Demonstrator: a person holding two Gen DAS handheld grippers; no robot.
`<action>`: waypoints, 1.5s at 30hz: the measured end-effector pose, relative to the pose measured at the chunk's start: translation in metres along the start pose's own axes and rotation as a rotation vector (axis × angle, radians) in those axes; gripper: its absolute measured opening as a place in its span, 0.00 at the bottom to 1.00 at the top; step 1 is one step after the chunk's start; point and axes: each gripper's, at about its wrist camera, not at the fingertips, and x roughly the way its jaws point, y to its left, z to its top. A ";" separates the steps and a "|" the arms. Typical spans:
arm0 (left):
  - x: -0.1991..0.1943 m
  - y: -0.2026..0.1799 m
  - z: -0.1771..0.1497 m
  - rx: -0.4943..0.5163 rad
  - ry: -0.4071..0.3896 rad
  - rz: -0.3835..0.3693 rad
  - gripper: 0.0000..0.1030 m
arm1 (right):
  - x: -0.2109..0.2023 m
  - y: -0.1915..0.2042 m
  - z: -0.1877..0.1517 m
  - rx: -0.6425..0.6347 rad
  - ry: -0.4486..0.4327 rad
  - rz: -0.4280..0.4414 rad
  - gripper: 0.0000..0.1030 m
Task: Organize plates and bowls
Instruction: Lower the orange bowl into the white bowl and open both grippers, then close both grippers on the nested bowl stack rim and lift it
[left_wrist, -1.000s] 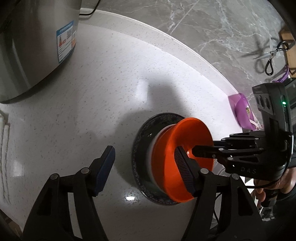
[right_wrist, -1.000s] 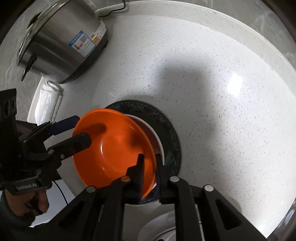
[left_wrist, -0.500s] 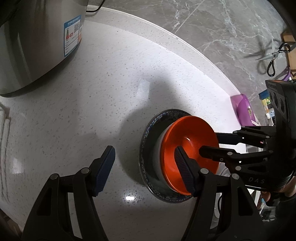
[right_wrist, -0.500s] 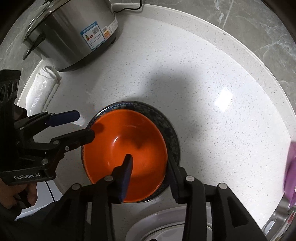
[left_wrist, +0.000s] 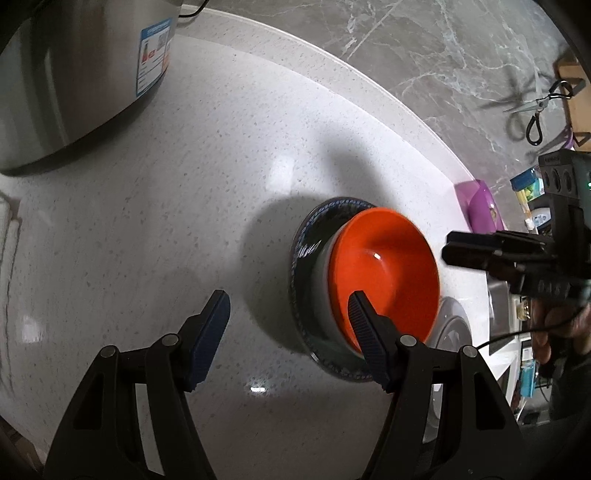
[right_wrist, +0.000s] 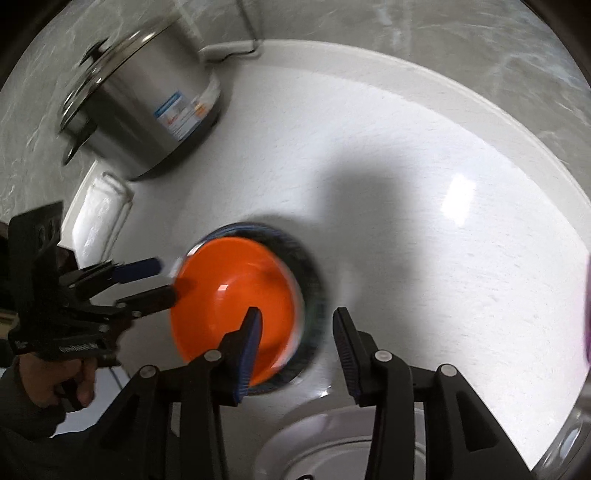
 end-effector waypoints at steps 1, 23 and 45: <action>0.000 0.002 -0.002 -0.003 0.000 -0.006 0.63 | -0.001 -0.006 -0.002 0.012 -0.004 -0.009 0.42; 0.016 0.014 -0.012 0.038 0.111 -0.020 0.63 | 0.051 -0.031 -0.016 0.054 0.064 0.102 0.35; 0.029 -0.002 0.016 0.089 0.142 0.016 0.24 | 0.064 -0.035 -0.025 0.062 0.033 0.275 0.14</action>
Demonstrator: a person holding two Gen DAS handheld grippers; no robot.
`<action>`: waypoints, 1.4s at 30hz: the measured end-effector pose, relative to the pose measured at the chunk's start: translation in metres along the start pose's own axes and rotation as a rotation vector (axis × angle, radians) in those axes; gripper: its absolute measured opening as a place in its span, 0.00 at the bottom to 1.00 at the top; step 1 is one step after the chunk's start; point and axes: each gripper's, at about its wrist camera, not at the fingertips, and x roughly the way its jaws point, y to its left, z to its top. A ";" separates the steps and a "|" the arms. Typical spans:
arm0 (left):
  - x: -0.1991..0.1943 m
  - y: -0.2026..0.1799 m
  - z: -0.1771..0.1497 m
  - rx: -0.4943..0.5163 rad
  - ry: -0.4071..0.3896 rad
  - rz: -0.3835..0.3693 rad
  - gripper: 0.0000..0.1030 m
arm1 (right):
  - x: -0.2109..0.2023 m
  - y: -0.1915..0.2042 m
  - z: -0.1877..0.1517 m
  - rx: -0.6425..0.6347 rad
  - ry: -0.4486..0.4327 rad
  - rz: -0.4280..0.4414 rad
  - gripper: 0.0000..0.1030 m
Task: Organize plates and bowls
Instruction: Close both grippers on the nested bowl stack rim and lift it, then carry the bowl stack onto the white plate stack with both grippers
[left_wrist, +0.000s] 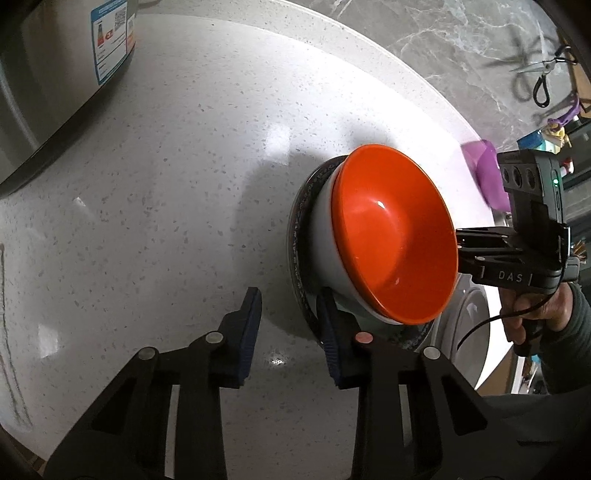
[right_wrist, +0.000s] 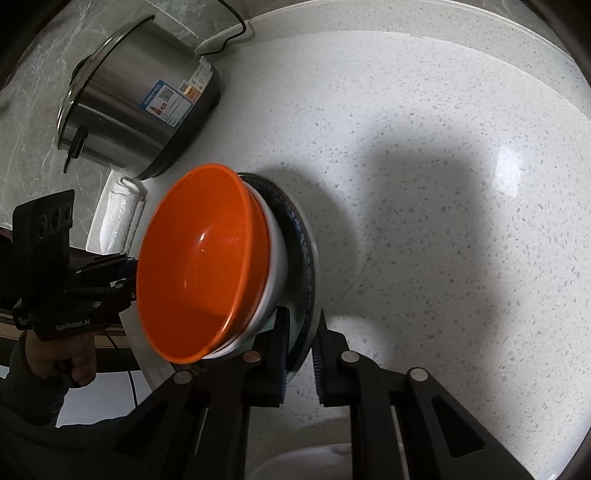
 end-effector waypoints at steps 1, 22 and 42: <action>0.000 -0.001 0.000 0.002 0.001 0.001 0.24 | 0.000 0.000 0.000 0.000 -0.003 -0.001 0.14; 0.004 -0.012 0.000 0.009 -0.008 0.025 0.10 | -0.007 0.005 -0.008 0.005 -0.057 -0.039 0.13; -0.031 -0.032 0.005 0.084 -0.033 -0.028 0.09 | -0.047 0.017 -0.020 0.075 -0.130 -0.075 0.12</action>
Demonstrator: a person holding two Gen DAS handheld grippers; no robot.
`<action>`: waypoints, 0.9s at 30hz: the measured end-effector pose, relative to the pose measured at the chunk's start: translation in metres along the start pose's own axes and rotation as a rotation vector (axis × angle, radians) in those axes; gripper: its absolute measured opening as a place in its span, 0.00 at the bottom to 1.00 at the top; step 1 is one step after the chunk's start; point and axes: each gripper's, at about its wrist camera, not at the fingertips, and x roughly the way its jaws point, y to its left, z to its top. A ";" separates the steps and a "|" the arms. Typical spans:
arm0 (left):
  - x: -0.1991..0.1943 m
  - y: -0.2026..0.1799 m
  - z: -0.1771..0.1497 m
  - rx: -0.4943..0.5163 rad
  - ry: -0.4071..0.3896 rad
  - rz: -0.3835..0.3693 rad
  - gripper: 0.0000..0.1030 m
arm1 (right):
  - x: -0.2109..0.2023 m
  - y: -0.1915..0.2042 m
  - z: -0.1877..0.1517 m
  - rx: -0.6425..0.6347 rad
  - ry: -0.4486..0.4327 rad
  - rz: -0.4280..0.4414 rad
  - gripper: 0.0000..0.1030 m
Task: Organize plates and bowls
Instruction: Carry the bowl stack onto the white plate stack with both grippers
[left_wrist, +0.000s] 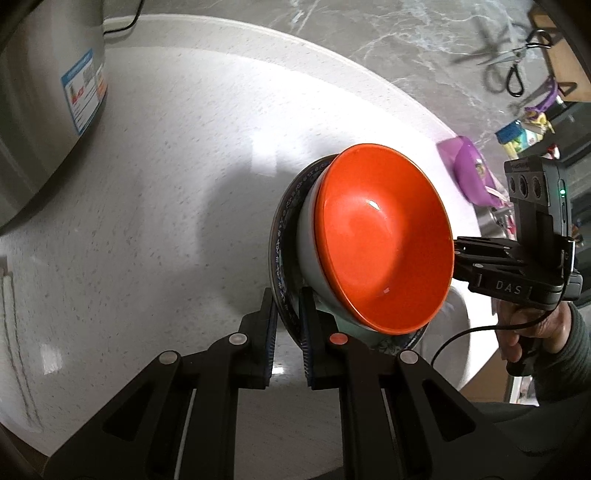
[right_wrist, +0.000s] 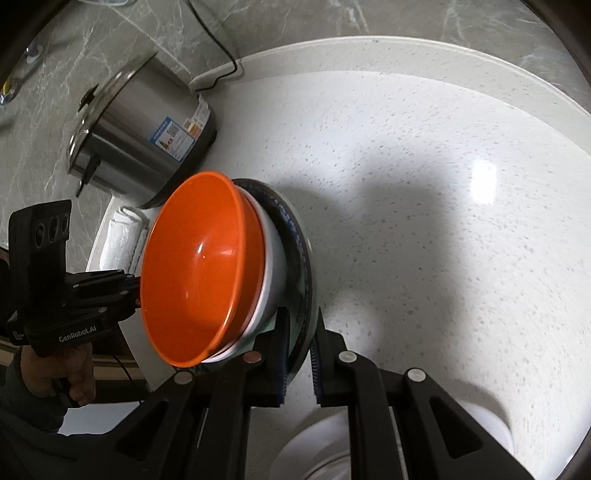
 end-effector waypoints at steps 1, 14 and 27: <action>-0.003 -0.003 0.000 0.008 -0.001 -0.006 0.09 | -0.005 0.000 -0.002 0.009 -0.008 -0.004 0.12; -0.039 -0.080 0.009 0.206 -0.006 -0.110 0.08 | -0.093 -0.005 -0.047 0.177 -0.131 -0.079 0.12; -0.004 -0.159 -0.060 0.245 0.078 -0.143 0.08 | -0.129 -0.048 -0.129 0.293 -0.168 -0.091 0.12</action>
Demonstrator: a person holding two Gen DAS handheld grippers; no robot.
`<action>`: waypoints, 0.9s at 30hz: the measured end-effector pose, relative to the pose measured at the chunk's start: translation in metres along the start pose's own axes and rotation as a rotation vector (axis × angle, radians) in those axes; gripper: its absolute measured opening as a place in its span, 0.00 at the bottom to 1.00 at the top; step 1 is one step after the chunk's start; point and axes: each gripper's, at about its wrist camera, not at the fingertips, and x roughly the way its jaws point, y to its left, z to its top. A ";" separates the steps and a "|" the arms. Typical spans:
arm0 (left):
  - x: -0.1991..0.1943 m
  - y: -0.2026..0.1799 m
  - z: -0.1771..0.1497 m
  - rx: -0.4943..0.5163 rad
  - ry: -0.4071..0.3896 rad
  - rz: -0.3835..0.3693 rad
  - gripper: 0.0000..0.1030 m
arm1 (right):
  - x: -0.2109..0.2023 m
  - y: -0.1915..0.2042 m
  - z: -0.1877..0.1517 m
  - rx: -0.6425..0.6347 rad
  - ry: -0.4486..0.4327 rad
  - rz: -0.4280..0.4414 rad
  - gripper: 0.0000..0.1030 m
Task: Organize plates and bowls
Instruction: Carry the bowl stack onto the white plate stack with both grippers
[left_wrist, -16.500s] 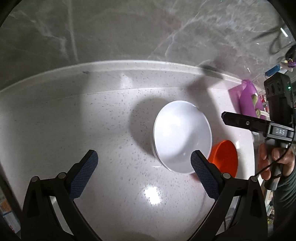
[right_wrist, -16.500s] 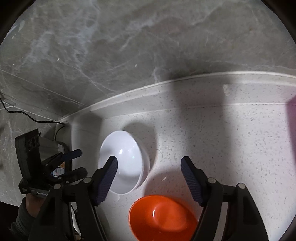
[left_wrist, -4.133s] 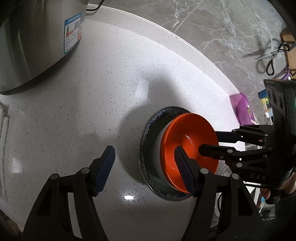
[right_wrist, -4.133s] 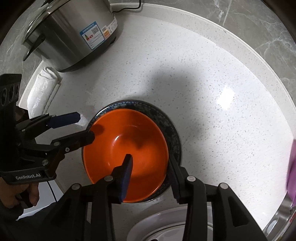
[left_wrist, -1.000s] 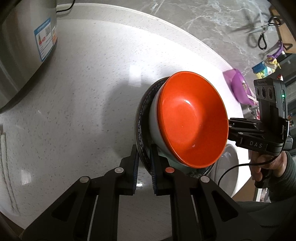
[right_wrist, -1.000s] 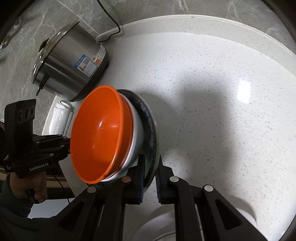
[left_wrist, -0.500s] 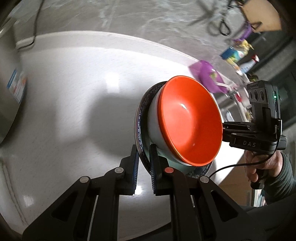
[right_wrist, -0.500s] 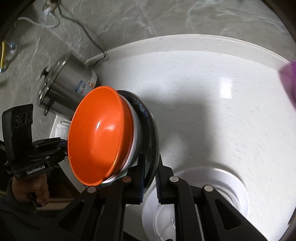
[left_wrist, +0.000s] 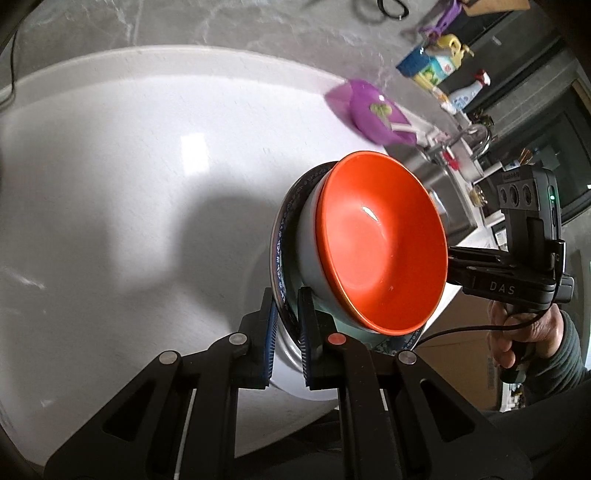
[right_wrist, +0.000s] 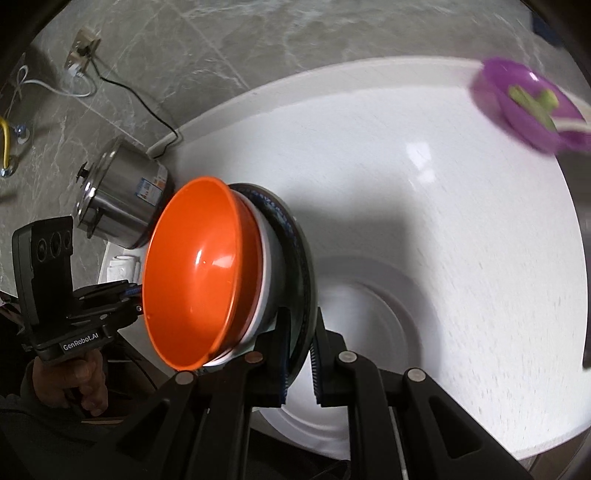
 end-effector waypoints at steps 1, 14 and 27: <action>0.004 -0.003 -0.005 -0.002 0.006 0.001 0.08 | 0.001 -0.007 -0.006 0.010 0.005 0.001 0.12; 0.060 -0.029 -0.044 -0.024 0.070 0.044 0.08 | 0.018 -0.058 -0.045 0.052 0.049 0.011 0.12; 0.095 -0.030 -0.030 -0.031 0.089 0.077 0.08 | 0.028 -0.071 -0.058 0.064 0.054 0.014 0.12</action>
